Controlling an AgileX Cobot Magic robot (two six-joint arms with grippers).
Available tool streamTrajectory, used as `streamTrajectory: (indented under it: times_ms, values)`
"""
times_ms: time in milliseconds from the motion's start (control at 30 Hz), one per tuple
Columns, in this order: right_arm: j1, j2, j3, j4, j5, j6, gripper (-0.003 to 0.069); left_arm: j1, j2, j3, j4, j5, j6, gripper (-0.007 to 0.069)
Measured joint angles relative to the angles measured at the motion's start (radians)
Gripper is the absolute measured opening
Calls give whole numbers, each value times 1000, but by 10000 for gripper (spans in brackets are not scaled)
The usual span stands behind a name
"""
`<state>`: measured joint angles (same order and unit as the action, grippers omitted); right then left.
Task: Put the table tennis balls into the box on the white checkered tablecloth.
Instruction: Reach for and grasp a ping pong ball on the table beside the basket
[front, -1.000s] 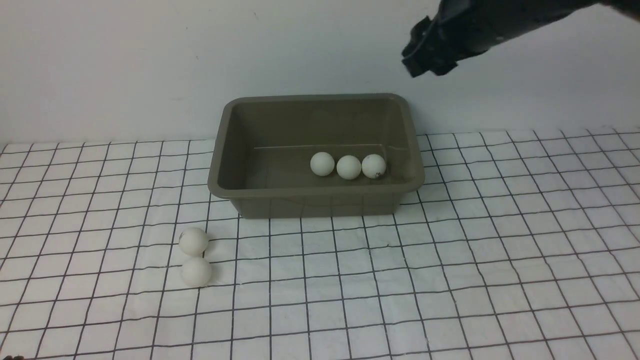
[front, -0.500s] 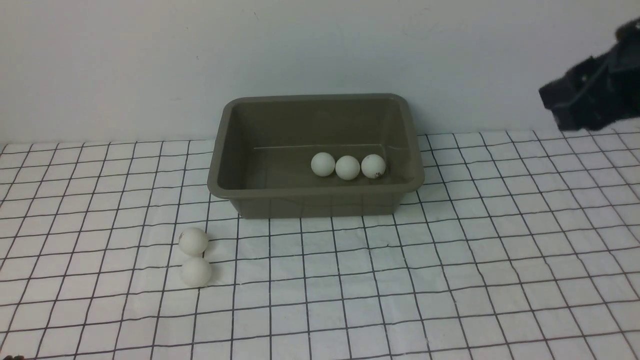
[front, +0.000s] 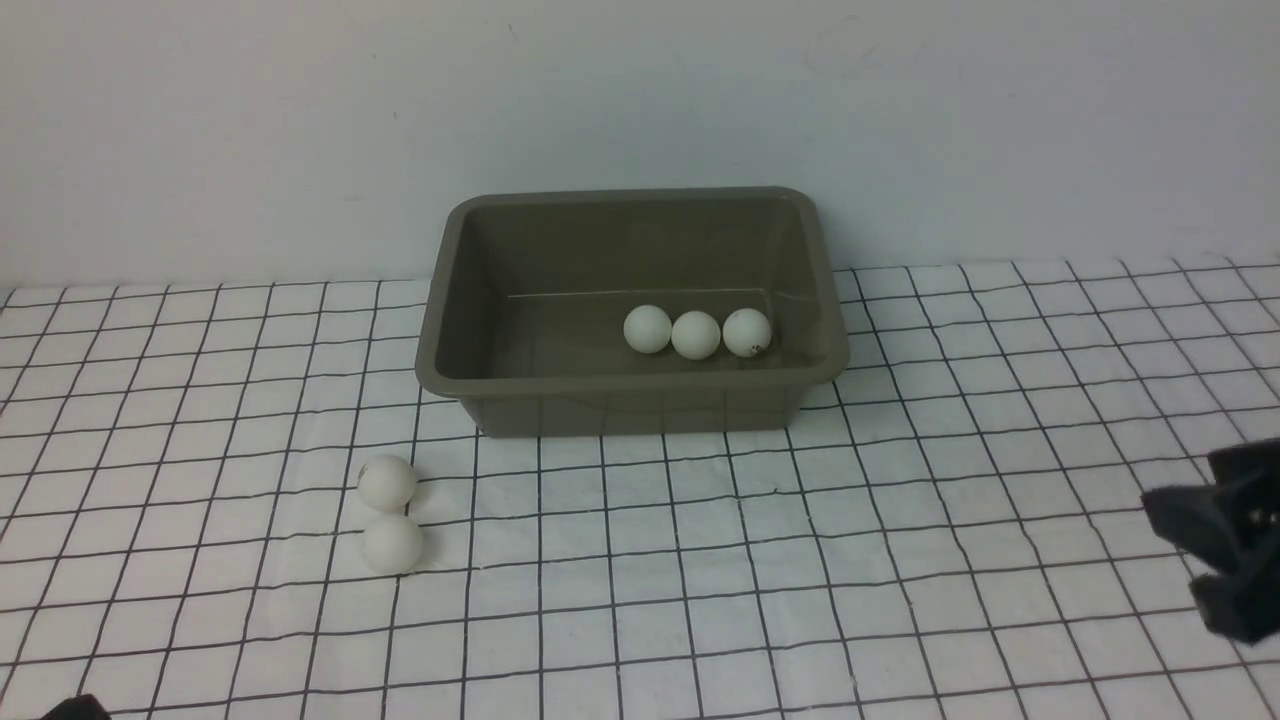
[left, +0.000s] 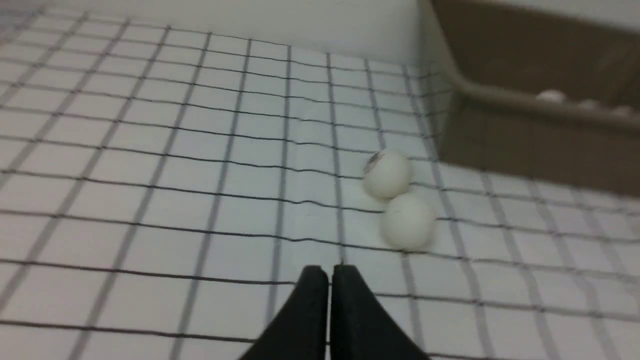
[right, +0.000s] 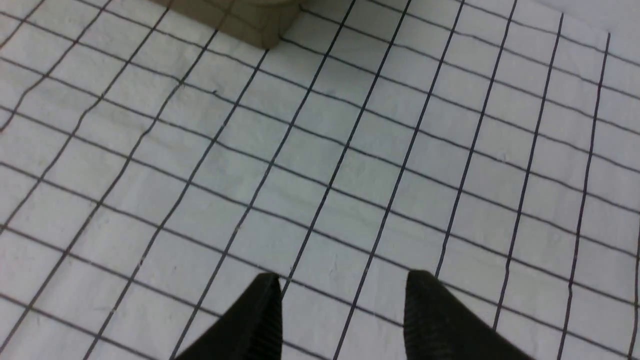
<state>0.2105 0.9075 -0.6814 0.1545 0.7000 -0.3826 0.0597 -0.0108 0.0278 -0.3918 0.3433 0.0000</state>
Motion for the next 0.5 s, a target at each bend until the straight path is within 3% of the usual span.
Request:
streamTrajectory:
  times_ms: [267, 367, 500]
  values:
    - [0, -182, 211, -6, -8, 51, 278, 0, 0, 0, -368, -74, -12, -4]
    - [0, -228, 226, -39, -17, 71, 204, 0, 0, 0, -476, -96, -9, -4]
    - [0, -251, 242, -84, -10, 126, 104, 0, 0, 0, -521, -124, -6, -4]
